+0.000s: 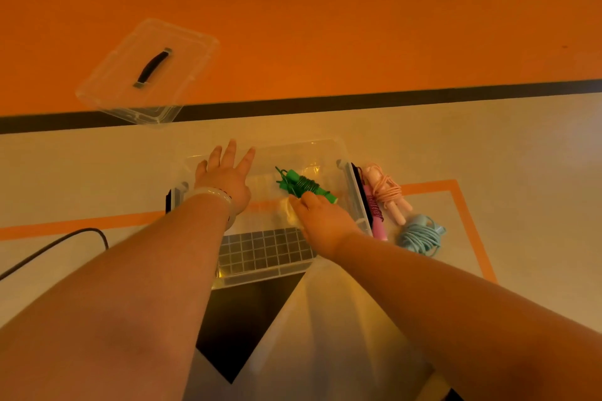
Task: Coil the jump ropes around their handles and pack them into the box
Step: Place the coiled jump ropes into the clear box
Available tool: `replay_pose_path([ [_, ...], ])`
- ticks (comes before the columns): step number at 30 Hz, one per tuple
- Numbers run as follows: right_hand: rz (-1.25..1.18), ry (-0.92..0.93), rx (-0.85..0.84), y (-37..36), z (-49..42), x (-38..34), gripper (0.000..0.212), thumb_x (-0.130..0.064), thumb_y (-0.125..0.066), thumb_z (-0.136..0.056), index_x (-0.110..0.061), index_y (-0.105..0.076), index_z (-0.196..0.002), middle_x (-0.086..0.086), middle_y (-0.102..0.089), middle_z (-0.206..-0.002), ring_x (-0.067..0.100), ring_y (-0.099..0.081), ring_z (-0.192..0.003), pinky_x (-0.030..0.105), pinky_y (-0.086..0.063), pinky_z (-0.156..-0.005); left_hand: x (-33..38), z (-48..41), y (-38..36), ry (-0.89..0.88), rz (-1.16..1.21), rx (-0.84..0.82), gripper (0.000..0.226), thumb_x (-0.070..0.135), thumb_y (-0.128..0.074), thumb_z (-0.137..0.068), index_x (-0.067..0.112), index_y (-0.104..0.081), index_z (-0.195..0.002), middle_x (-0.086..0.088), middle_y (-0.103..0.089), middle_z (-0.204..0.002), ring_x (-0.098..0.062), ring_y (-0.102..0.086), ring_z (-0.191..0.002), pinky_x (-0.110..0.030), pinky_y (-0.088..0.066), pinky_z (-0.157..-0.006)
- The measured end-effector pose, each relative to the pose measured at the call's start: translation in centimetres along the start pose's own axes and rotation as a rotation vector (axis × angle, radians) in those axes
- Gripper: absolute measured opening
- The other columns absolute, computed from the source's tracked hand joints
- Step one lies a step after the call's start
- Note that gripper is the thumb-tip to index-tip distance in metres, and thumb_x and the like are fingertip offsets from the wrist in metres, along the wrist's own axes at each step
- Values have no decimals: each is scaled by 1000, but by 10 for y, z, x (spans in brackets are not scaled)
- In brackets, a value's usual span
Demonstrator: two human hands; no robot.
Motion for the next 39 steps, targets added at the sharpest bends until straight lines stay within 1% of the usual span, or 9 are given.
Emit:
replay_pose_path([
  [5,-38,-115,-141,-16,-21,2,65,-1,-56,-90,-7,-25,-147,11,-38,-135,29,-44,-122,42,-49,-92,-4,-10,-3,-26,-37,-47,75,32,-39,-99,37,16,-150,-2,23,-159,-28,13,-148,-47,-4,-117],
  [12,62,-72,-219,-24,-49,0,59,3,-45,-92,1,-23,-146,19,-38,-140,38,-47,-120,45,-49,-90,3,-18,-5,-46,-17,13,75,34,-40,-97,39,13,-150,-8,14,-161,-31,18,-146,-48,5,-117],
  [18,172,-66,-182,-26,-53,11,58,0,-40,-95,1,-16,-148,21,-35,-142,38,-44,-122,44,-46,-91,6,-22,-1,-63,73,28,75,34,-41,-97,40,12,-150,-9,7,-161,-30,8,-148,-44,0,-118],
  [21,155,-22,-228,-27,-53,16,60,-1,-46,-93,-7,-21,-148,19,-38,-142,38,-46,-122,44,-45,-91,9,-23,-3,-53,80,50,75,36,-40,-96,40,11,-150,-9,6,-161,-31,7,-147,-44,-1,-118],
  [23,189,77,-260,-26,-48,16,66,-3,-51,-93,-13,-21,-151,16,-29,-148,36,-39,-129,43,-43,-95,10,-24,-4,-46,73,73,74,38,-40,-96,40,10,-150,-9,4,-160,-31,5,-147,-44,-2,-118],
  [26,339,237,-129,-21,-41,17,69,-13,-57,-92,-20,-21,-151,11,-16,-155,34,-28,-135,42,-43,-96,11,-24,-5,-53,66,113,74,39,-42,-95,39,6,-151,-9,-1,-159,-31,-1,-146,-44,-7,-118],
  [29,284,35,-115,-24,-42,32,78,-30,-57,-93,-30,-7,-153,11,4,-160,40,-9,-143,49,-25,-112,10,-25,-6,-60,76,130,73,39,-42,-95,38,3,-152,-9,-5,-158,-31,-4,-145,-44,-9,-117],
  [32,286,-110,-253,-27,-45,47,96,-24,-60,-92,-40,16,-148,12,32,-155,44,18,-143,54,-6,-117,11,-26,-6,-57,71,133,72,39,-41,-95,38,3,-152,-9,-7,-158,-31,-6,-144,-44,-10,-117],
  [39,298,-100,-242,-24,-58,51,88,-17,-51,-97,-48,15,-147,8,37,-152,48,22,-140,60,-1,-117,14,-29,-7,-48,81,128,69,38,-37,-96,39,5,-152,-11,-2,-158,-32,0,-146,-47,-3,-119],
])
Point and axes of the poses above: each hand's wrist, its own z-axis away from the middle knuckle, its own y-axis out of the back of the hand, x = y × z, the point moved 2 cm from there along -z, towards the middle knuckle
